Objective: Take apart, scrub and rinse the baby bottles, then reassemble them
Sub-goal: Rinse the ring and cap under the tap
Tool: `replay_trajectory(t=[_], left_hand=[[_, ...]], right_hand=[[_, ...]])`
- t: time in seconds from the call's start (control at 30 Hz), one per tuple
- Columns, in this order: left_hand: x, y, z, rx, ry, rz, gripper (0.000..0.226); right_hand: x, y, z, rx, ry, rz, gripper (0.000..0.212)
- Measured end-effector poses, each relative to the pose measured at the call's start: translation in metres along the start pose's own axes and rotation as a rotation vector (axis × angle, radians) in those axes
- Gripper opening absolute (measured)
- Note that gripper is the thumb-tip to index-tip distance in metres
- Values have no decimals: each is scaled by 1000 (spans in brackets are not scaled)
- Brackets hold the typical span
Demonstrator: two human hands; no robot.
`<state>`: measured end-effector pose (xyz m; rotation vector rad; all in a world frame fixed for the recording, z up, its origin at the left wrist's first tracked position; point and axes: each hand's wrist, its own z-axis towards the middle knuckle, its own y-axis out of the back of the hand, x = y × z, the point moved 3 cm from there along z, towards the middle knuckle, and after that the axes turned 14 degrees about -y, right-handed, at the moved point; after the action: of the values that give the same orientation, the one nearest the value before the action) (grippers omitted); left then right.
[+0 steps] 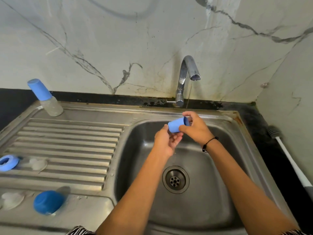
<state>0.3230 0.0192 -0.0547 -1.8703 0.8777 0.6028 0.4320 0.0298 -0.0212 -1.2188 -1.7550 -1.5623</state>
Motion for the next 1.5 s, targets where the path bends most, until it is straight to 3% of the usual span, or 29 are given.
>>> replay_trajectory(t=[0.1,0.27,0.6,0.83,0.97,1.1,1.33,1.5], left_hand=[[-18,17,-10,-47,-194,136,12],[-45,46,-40,-38,-341,247,17],[-105,124,-92,-92,-549,436,26],[-174,207,-92,-57,-540,769,21],[-207,244,-86,-83,-510,822,29],[-224,270,-76,-64,-479,853,30],[-230,290,-70,33,-431,876,21],[-237,287,-65,81,-458,920,22]], right_hand=[[-2,-13,-15,111,38,-152,48],[7,-36,-41,168,98,-261,55],[48,-116,-98,163,213,-210,57],[85,-211,-123,143,193,-186,53],[111,-256,-123,74,197,-298,50],[120,-297,-114,105,143,-338,52],[112,-321,-108,26,98,-388,49],[113,-316,-110,28,104,-420,59]])
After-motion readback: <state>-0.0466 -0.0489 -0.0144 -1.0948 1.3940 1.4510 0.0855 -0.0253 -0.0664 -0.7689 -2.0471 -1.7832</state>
